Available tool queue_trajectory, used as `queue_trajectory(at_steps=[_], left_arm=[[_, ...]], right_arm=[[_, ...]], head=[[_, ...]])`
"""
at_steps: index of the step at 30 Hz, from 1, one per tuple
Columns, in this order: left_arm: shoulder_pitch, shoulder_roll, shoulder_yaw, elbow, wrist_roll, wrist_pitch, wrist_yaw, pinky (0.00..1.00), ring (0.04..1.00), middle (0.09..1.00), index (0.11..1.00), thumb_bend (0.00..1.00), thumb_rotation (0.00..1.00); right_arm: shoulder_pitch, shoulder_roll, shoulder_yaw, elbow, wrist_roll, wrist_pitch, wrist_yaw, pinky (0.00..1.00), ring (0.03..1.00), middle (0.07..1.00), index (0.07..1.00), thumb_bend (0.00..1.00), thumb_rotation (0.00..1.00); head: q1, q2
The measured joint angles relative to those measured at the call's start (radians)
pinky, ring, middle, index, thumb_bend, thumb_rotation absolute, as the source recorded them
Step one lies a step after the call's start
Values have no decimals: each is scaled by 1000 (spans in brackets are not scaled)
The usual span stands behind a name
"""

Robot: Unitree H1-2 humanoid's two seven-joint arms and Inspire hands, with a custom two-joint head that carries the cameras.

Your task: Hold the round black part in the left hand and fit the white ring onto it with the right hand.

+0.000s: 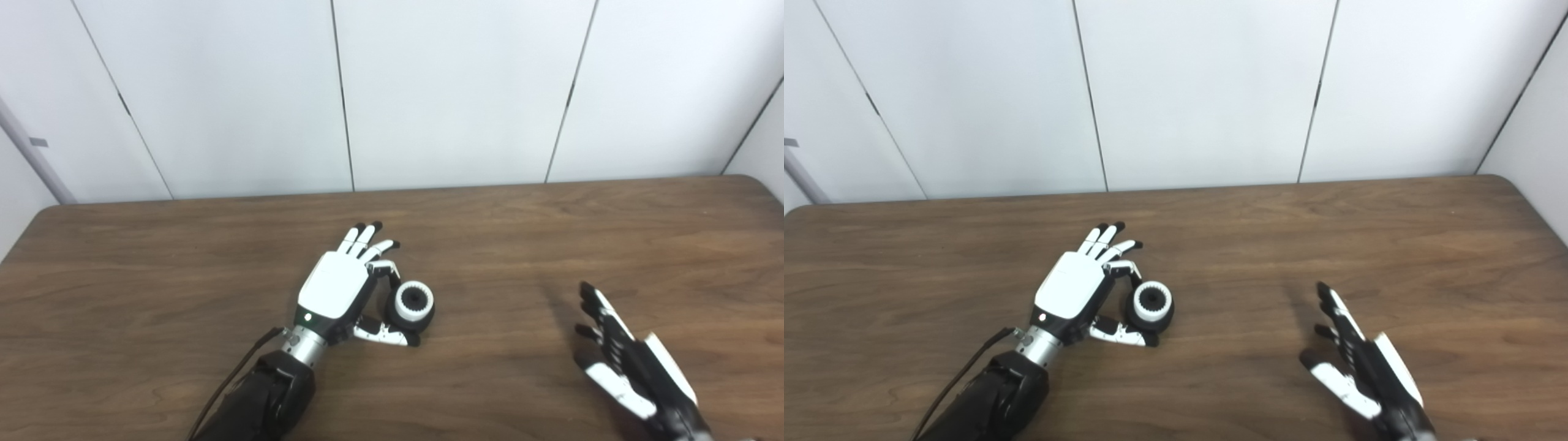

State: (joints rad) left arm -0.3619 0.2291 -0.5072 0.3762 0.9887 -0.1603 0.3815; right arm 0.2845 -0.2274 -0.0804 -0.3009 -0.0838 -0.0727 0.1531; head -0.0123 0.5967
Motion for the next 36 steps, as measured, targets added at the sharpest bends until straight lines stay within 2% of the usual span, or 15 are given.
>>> queue_trajectory(at_steps=[3, 7, 14, 18, 19, 20, 21, 24, 29, 34, 36], left_arm=[[-2, 0, 0, 5, 0, 0, 2, 1000, 980, 854, 480, 522, 50], [-5, 0, 0, 11, -2, 0, 3, 1000, 975, 850, 480, 522, 50], [-9, 0, 2, 18, -7, 0, -1, 1000, 980, 860, 480, 523, 51], [-9, -1, 9, 16, -25, 4, -41, 1000, 994, 890, 488, 523, 64], [-7, -1, 11, 13, -38, 6, -58, 1000, 998, 905, 541, 806, 138], [-6, -1, 14, 9, -46, 9, -80, 1000, 999, 918, 569, 902, 184], [-4, 0, 18, 3, -56, 12, -98, 1000, 1000, 932, 592, 951, 235], [1, 3, 22, -13, -87, 34, -167, 1000, 1000, 976, 645, 996, 356], [12, 7, 24, -38, -121, 43, -205, 1000, 1000, 1000, 701, 1000, 470], [29, 10, 24, -62, -134, 56, -245, 1000, 1000, 1000, 723, 1000, 477], [33, 10, 27, -73, -143, 67, -254, 1000, 1000, 1000, 758, 1000, 475]], right_arm=[[30, 20, -1, 9, -3, -54, -26, 850, 954, 981, 978, 477, 697], [20, 27, -2, 33, -24, -83, -46, 830, 939, 968, 963, 439, 645], [11, 27, -3, 39, -26, -84, -51, 822, 934, 959, 958, 447, 641], [10, 27, -3, 39, -29, -83, -53, 828, 941, 966, 964, 471, 641], [10, 27, -3, 39, -28, -82, -53, 829, 944, 968, 966, 482, 645], [9, 27, -3, 39, -28, -82, -53, 827, 943, 968, 967, 487, 650], [9, 27, -3, 39, -28, -81, -53, 825, 944, 968, 970, 495, 659], [8, 27, -3, 34, -30, -76, -53, 821, 945, 971, 975, 529, 678], [6, 23, 3, 29, -65, -68, -55, 825, 951, 976, 983, 632, 719], [3, 5, 11, 25, -85, -50, -55, 820, 959, 983, 986, 666, 711], [2, 4, 13, 25, -86, -49, -55, 823, 962, 985, 990, 668, 704]], head=[[-2, -3], [3, -11], [5, -14], [3, -14], [5, -14], [5, -14], [5, -12], [3, -11], [5, -12], [6, -17], [5, -17]])
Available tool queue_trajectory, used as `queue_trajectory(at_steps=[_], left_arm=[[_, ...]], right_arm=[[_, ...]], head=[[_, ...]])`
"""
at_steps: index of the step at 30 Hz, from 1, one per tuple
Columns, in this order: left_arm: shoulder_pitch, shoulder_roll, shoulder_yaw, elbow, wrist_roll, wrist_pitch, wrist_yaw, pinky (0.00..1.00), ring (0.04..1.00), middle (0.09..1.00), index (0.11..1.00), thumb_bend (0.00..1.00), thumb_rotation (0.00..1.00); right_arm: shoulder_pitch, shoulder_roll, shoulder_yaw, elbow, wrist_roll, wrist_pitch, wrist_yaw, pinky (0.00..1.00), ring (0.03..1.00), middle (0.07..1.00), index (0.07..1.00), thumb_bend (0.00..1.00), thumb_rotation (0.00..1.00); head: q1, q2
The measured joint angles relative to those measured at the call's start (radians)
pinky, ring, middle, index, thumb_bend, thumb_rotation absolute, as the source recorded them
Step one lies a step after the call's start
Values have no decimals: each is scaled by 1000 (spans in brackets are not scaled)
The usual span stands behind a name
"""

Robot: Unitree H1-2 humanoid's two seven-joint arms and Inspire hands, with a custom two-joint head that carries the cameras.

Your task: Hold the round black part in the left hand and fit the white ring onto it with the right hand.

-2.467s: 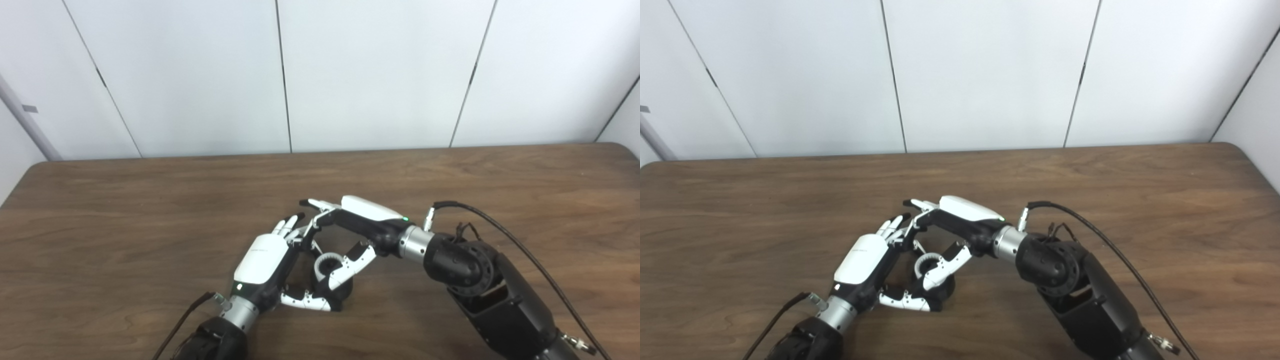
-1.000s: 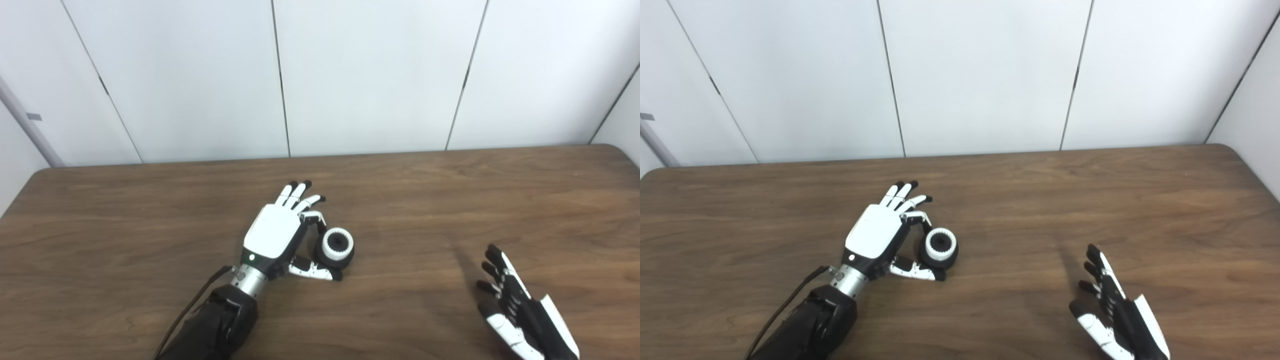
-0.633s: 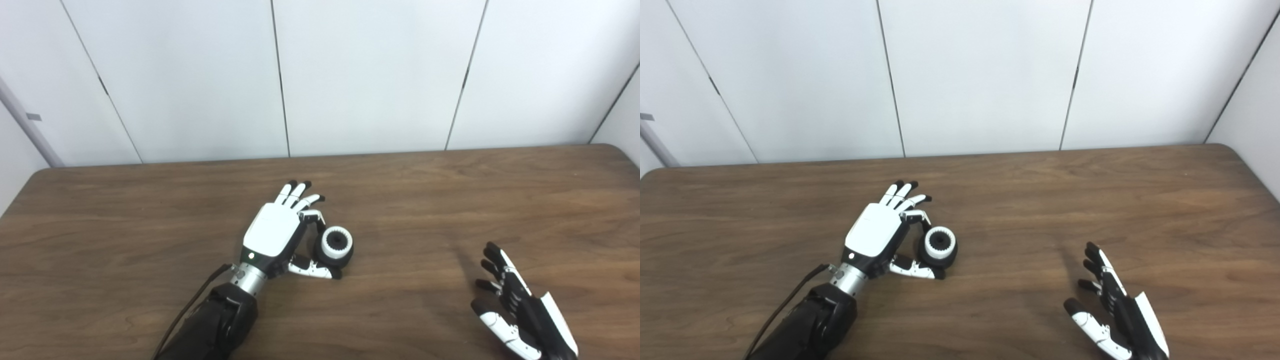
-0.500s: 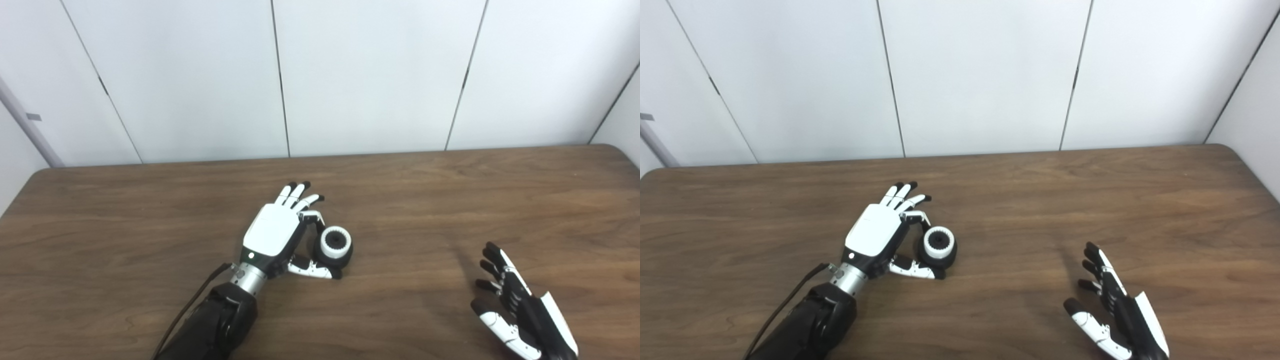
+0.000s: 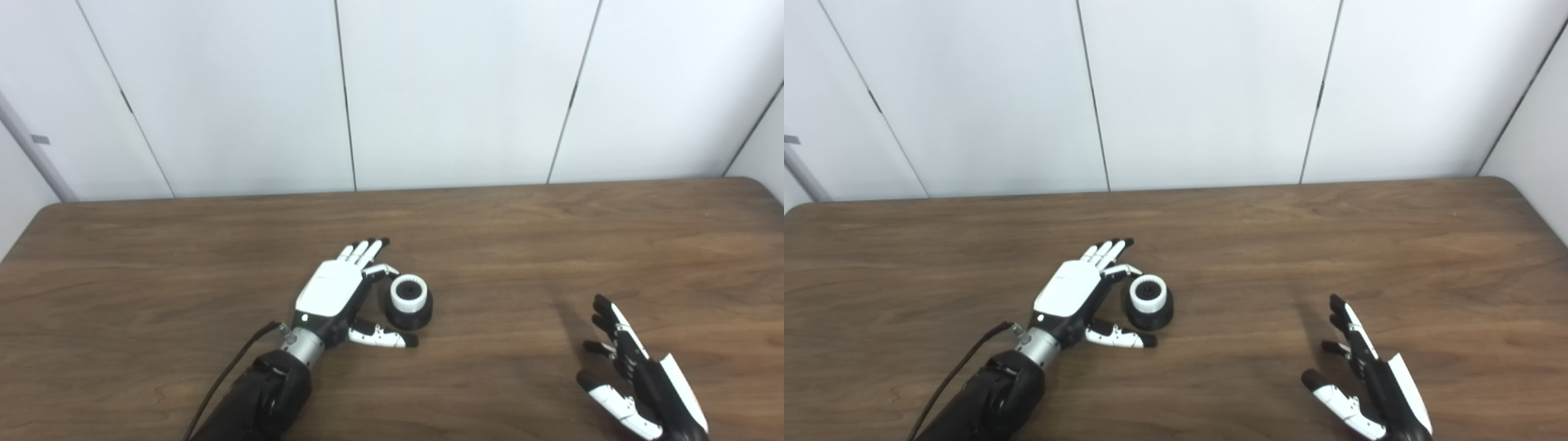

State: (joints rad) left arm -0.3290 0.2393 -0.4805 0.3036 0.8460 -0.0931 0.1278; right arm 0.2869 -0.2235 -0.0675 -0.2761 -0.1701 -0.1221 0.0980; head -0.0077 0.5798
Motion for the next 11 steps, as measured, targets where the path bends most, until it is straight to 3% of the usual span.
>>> queue_trajectory(at_steps=[6, 11], left_arm=[[48, -5, 74, -76, -117, 36, -91, 1000, 1000, 1000, 969, 1000, 475], [96, -11, 173, -139, -258, 38, -145, 1000, 1000, 1000, 1000, 1000, 478]], right_arm=[[-7, -3, 12, 0, -10, 0, 0, 838, 969, 989, 1000, 660, 703], [-13, -5, 18, 6, -12, -4, 1, 840, 973, 992, 1000, 667, 709]], head=[[5, -11], [6, -18]])
